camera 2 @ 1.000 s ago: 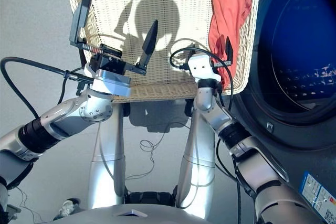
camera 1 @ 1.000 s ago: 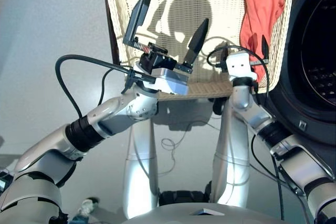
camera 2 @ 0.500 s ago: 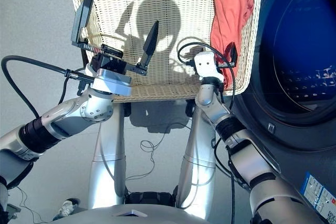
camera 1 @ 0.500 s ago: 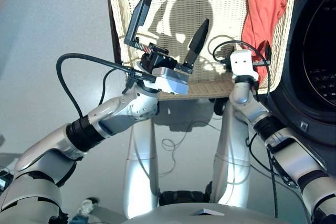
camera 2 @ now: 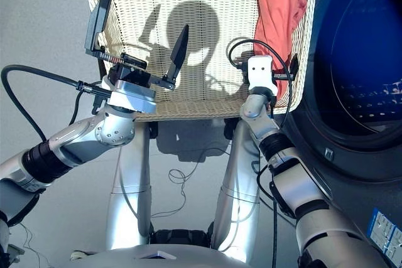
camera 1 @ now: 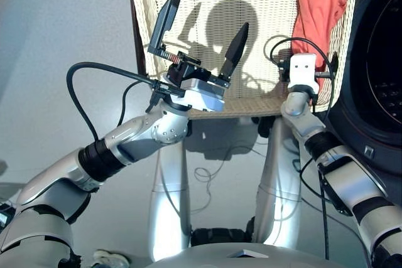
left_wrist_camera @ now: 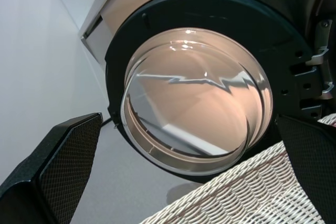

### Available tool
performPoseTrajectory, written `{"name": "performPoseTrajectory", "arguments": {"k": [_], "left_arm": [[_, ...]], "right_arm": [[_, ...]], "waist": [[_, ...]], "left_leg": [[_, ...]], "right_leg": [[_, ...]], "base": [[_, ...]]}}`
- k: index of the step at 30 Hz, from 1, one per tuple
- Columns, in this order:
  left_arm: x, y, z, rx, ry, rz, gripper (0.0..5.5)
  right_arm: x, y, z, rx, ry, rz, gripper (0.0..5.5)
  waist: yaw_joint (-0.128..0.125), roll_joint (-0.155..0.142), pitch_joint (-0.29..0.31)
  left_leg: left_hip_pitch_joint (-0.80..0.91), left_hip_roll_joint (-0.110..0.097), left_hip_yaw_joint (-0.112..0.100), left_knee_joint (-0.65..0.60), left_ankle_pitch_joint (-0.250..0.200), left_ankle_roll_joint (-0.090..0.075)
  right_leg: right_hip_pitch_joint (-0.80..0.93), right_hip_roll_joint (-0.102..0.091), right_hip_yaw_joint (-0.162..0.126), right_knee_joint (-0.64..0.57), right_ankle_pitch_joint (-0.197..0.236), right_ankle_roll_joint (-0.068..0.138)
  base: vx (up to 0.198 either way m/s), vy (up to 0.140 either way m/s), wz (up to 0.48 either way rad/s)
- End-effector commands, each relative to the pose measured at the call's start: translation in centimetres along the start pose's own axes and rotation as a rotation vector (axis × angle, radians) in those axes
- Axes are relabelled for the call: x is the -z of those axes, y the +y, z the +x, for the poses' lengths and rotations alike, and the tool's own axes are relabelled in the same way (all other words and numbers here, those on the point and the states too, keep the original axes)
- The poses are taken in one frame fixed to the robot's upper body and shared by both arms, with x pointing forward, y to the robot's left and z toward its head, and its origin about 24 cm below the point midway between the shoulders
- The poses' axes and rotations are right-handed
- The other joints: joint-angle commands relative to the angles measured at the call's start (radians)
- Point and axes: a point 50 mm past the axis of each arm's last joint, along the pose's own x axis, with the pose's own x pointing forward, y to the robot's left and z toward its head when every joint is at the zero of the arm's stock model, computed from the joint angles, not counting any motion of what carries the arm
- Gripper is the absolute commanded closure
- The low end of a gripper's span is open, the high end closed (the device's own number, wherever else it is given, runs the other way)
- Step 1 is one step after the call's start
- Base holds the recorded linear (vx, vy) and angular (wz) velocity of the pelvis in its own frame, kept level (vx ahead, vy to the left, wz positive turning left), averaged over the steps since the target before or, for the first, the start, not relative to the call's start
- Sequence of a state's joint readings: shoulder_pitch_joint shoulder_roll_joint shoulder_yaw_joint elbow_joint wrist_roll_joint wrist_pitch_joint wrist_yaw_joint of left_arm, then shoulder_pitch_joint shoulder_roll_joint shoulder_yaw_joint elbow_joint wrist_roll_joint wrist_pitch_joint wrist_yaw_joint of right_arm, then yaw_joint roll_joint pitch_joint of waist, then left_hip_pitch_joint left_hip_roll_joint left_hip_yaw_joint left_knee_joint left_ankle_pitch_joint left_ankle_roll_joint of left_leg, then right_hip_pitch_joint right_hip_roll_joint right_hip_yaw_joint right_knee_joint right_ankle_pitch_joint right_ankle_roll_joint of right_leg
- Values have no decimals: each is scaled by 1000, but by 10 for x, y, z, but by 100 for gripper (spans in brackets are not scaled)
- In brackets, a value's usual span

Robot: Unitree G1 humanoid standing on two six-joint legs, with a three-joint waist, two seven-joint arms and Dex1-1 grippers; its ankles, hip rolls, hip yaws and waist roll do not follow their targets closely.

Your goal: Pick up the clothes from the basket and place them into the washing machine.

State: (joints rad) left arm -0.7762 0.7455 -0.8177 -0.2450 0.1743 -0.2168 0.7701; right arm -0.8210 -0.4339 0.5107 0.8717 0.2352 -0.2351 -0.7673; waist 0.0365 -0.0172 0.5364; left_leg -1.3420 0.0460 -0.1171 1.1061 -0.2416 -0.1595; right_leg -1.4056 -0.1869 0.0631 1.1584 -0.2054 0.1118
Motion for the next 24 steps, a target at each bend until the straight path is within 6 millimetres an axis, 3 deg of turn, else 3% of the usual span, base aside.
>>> {"name": "performPoseTrajectory", "arguments": {"k": [1, 6, 15, 24], "left_arm": [[-32, 7, 10, -75, -119, -139, 0], [-33, 7, 11, -66, -111, -161, 0], [-32, 10, 10, -59, -100, -167, 0], [-26, 11, 7, -59, -63, -164, 0]], "right_arm": [[12, -6, 4, -7, 90, 42, 550], [11, 1, 3, -104, 97, 52, 550], [11, 1, 1, -119, 101, 96, 550], [-11, -3, -12, -145, -2, 357, 550]], "waist": [[1, 86, -16], [1, 84, -16], [-1, 80, -16], [-19, 65, -16]], "left_leg": [[-13, -20, 94, -45, 27, 87], [-16, -19, 94, -39, 27, 86], [-15, -20, 92, -41, 29, 87], [6, -14, 94, -83, 51, 86]], "right_leg": [[25, 17, -76, -6, -65, 6], [24, 15, -78, -3, -66, 3], [26, 14, -80, -5, -68, 2], [53, 14, -81, -49, -45, 2]], "base": [[0, 0, 0], [0, 0, 0], [0, 0, 0], [0, 0, 0]]}}
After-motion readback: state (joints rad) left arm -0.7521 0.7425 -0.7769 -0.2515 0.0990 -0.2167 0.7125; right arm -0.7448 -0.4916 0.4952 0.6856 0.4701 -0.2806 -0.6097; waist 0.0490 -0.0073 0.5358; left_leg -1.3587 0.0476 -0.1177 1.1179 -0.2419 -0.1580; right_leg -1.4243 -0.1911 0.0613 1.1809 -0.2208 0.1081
